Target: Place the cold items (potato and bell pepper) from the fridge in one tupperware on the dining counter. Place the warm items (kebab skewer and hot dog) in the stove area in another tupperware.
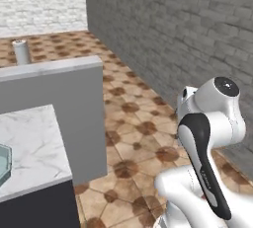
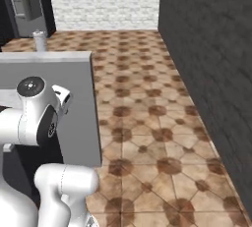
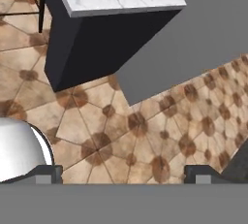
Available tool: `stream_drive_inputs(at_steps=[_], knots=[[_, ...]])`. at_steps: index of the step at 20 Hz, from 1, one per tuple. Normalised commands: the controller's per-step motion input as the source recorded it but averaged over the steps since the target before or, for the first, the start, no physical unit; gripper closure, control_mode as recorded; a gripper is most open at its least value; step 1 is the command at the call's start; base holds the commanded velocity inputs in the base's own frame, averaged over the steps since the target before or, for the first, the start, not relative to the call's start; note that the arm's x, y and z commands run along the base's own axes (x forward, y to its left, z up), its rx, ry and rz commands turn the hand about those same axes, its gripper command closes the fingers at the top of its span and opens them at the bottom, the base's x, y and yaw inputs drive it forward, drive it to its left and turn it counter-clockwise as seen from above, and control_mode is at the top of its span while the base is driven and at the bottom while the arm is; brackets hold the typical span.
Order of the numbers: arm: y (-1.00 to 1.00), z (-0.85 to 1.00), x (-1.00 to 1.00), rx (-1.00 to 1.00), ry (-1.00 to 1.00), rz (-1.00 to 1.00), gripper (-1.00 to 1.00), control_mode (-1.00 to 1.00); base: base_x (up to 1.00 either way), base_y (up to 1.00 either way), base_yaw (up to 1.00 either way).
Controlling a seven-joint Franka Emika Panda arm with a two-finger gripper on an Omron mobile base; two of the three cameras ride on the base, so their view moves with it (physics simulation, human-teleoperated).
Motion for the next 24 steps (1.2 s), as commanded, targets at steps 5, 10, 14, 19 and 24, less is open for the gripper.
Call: stream_drive_inputs(at_steps=[5,10,14,19,24], knots=[[0.00,0.00,0.00,0.00,0.00,0.00,-1.00,1.00,0.06,-0.96,-0.06],[0.00,0.00,0.00,0.00,0.00,0.00,-1.00,1.00,0.56,-0.54,0.00],[0.00,0.00,0.00,0.00,0.00,0.00,-1.00,1.00,0.87,-0.21,0.06],[0.00,0.00,0.00,0.00,0.00,0.00,-1.00,1.00,1.00,0.02,0.25],[0.00,0.00,0.00,0.00,0.00,0.00,-1.00,1.00,1.00,0.00,0.33]])
